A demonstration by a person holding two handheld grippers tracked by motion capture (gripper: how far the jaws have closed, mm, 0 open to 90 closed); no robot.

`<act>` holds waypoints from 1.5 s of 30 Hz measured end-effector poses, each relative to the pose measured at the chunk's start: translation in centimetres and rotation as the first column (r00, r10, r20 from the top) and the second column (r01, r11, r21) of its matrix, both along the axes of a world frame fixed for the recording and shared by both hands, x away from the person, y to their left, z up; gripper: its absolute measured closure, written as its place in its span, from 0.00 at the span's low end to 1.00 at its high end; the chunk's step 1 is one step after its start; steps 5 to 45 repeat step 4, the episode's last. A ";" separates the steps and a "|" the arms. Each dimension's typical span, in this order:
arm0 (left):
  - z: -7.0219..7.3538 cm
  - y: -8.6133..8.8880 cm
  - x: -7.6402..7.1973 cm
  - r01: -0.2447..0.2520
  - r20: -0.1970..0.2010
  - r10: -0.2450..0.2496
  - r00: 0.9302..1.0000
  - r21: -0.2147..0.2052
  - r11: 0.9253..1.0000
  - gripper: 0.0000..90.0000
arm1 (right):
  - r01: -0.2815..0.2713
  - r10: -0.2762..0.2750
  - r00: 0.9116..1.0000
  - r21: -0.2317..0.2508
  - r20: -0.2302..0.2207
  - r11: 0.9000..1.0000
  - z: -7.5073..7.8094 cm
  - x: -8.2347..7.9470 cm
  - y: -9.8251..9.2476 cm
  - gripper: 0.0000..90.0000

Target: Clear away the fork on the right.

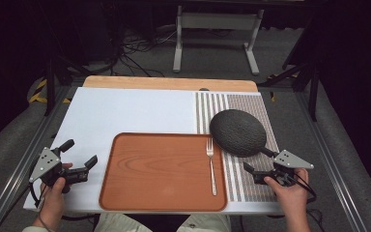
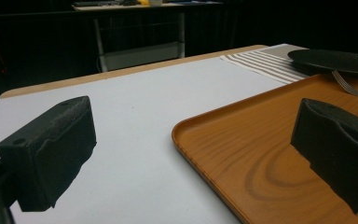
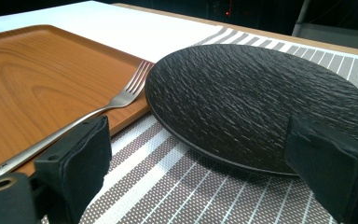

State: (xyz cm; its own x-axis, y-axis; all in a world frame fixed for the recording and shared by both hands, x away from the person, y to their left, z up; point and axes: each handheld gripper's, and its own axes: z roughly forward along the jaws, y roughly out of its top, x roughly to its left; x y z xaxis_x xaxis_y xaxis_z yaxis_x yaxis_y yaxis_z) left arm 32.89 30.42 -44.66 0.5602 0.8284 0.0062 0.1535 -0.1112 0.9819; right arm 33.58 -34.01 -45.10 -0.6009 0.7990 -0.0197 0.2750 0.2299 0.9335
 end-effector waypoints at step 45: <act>0.0 0.1 0.0 -0.004 0.003 0.004 1.000 -0.003 1.000 0.00 | 0.003 -0.003 1.000 0.014 0.022 1.000 0.2 0.0 -0.1 0.09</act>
